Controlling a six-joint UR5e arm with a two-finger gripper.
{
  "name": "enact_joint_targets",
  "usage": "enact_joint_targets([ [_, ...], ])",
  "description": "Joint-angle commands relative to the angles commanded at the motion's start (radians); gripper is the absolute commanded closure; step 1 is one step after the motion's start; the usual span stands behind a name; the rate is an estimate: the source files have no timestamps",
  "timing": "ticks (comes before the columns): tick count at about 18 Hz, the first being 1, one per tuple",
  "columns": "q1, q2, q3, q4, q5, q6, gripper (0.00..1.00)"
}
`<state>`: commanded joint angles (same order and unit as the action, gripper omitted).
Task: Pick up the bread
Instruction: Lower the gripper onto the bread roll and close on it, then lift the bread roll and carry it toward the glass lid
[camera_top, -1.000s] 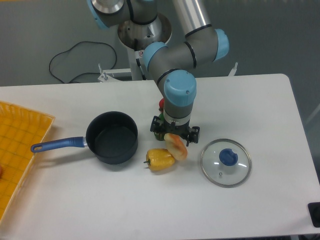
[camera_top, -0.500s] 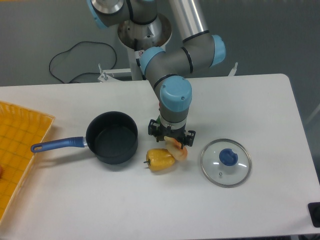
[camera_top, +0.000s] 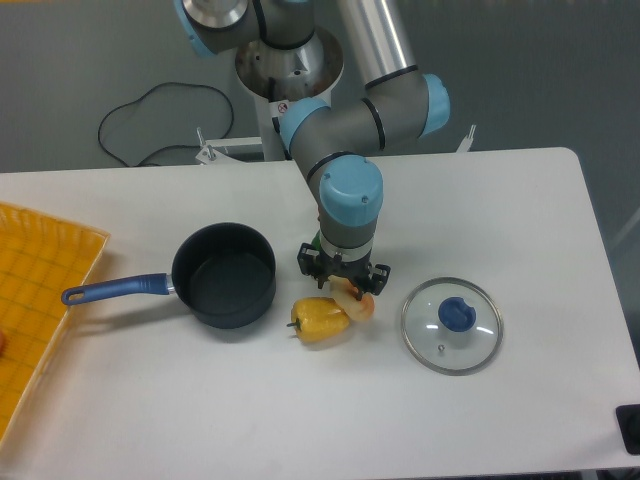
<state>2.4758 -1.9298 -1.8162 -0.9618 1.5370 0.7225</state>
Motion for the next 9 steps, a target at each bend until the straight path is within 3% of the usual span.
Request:
enact_joint_targets([
  [6,0.002,0.005,0.002,0.000,0.000,-0.002,0.93],
  [9,0.005,0.009,0.003,0.000,-0.002,-0.002,1.00],
])
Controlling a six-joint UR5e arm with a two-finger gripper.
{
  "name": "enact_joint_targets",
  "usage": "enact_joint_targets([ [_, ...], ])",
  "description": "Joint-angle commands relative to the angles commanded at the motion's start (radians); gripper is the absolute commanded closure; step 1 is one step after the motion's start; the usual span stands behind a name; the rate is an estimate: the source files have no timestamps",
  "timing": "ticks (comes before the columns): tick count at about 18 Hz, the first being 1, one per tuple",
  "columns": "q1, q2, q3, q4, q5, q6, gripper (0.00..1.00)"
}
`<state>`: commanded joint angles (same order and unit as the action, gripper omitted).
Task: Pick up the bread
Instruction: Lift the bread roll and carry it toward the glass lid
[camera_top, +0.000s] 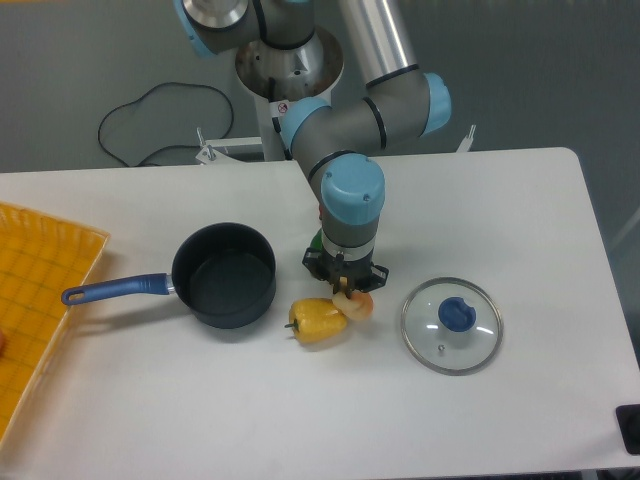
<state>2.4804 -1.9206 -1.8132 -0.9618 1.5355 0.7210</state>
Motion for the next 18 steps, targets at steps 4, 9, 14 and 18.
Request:
enact_joint_targets([
  [4,0.014,0.003,0.038,0.000,-0.003,0.011,1.00],
  [9,0.028,0.005,0.146,-0.023,0.011,0.035,1.00],
  [14,0.098,0.044,0.222,-0.181,0.011,0.130,1.00],
  [18,0.149,0.043,0.287,-0.293,0.009,0.274,1.00],
])
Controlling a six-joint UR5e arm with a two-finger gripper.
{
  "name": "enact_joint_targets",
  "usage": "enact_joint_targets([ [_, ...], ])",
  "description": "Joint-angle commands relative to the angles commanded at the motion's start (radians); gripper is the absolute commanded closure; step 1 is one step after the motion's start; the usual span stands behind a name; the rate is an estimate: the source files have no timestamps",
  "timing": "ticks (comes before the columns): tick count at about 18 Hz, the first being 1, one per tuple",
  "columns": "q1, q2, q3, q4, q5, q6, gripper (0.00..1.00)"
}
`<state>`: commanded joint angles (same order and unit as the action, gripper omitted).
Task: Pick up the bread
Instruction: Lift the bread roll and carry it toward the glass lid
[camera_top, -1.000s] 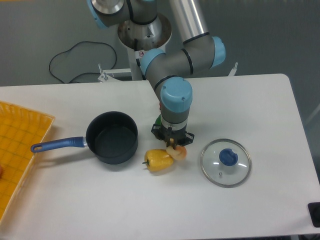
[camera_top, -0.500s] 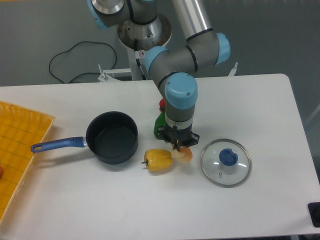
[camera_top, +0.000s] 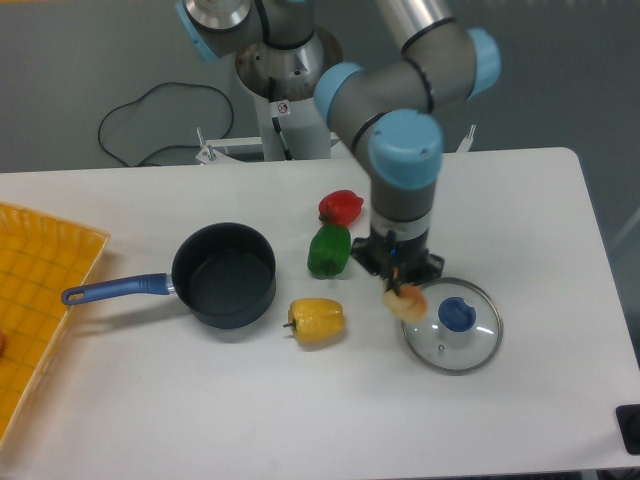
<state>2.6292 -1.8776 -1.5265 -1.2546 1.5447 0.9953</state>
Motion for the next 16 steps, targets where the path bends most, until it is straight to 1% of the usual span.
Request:
enact_joint_targets([
  [3,0.014,-0.006,0.022,-0.014,0.000,0.032,1.00],
  [4,0.021,-0.006,0.028,-0.026,-0.002,0.061,1.00],
  [5,0.023,-0.008,0.038,-0.048,0.000,0.106,1.00],
  [7,0.049,-0.009,0.064,-0.103,0.000,0.190,1.00],
  [8,0.055,-0.009,0.072,-0.112,0.000,0.216,1.00],
  [10,0.064,-0.009,0.077,-0.115,0.003,0.236,1.00],
  [13,0.064,-0.015,0.080,-0.127,0.060,0.279,1.00],
  [16,0.068,-0.015,0.081,-0.127,0.061,0.286,1.00],
])
